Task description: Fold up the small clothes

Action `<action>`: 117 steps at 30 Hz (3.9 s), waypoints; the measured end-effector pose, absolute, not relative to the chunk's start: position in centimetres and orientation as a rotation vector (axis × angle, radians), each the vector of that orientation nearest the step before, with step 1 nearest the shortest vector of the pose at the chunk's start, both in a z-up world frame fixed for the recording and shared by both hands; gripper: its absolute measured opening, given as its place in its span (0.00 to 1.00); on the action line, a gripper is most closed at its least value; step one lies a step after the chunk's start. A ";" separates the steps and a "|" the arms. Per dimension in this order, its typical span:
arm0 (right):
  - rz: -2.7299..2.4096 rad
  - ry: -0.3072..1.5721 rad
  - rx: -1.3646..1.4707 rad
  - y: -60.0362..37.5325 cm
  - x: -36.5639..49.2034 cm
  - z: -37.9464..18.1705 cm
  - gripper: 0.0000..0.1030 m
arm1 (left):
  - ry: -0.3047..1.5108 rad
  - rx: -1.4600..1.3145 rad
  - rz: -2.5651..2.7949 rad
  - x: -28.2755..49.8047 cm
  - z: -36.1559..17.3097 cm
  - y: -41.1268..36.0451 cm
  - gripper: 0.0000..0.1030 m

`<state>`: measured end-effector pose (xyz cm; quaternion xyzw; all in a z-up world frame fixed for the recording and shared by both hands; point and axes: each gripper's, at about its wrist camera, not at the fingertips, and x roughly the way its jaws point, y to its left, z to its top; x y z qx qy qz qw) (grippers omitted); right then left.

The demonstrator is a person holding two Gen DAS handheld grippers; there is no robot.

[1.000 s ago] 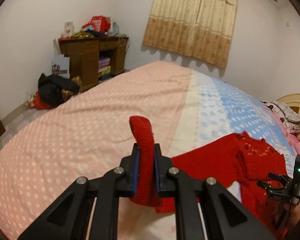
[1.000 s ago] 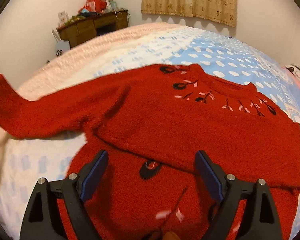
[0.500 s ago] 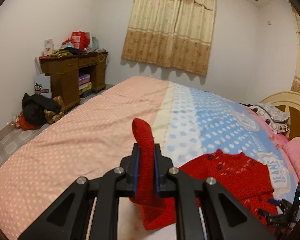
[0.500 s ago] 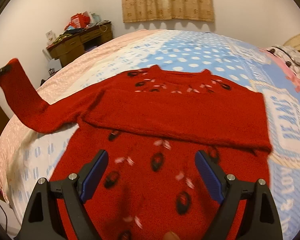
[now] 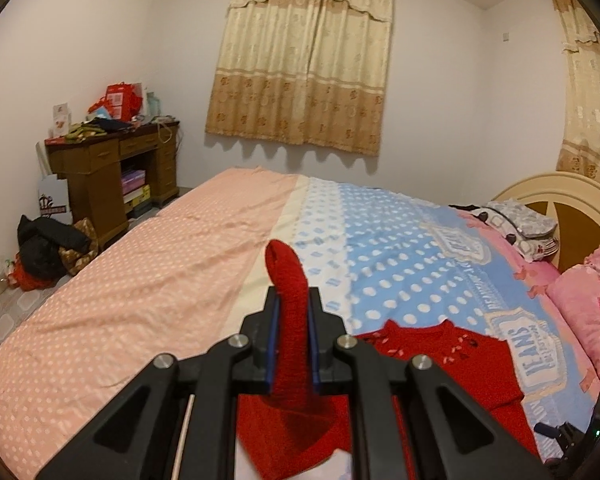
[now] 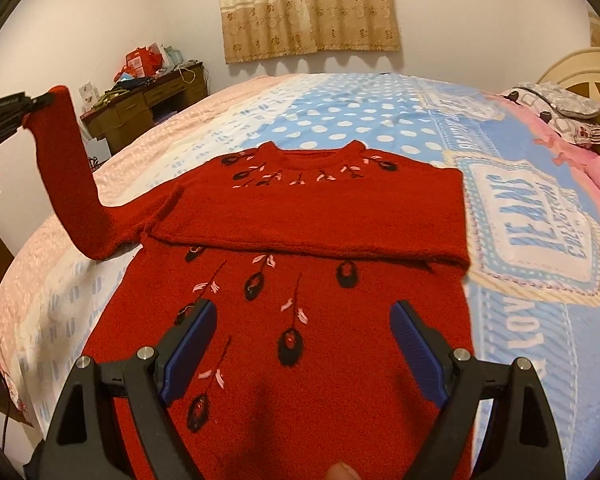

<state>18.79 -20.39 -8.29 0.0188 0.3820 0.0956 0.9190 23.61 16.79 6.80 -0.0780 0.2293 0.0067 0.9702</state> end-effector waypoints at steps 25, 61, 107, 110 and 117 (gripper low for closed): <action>0.108 0.770 0.094 -27.2 14.8 -8.5 0.86 | 0.382 -0.112 -0.173 27.0 11.9 5.4 0.12; 0.052 0.795 0.174 -31.1 12.0 -11.5 0.86 | 0.546 0.147 -0.331 29.1 -2.0 -17.1 0.12; -0.015 0.893 0.066 -28.6 31.0 -12.1 0.13 | 0.759 0.045 0.063 26.1 -11.3 5.4 0.81; -0.022 0.870 0.096 -29.5 30.2 -11.6 0.09 | 0.759 0.048 0.062 26.1 -11.3 5.4 0.81; -0.067 0.882 0.113 -30.7 30.0 -12.2 0.08 | 0.753 0.069 0.070 26.0 -11.4 5.2 0.85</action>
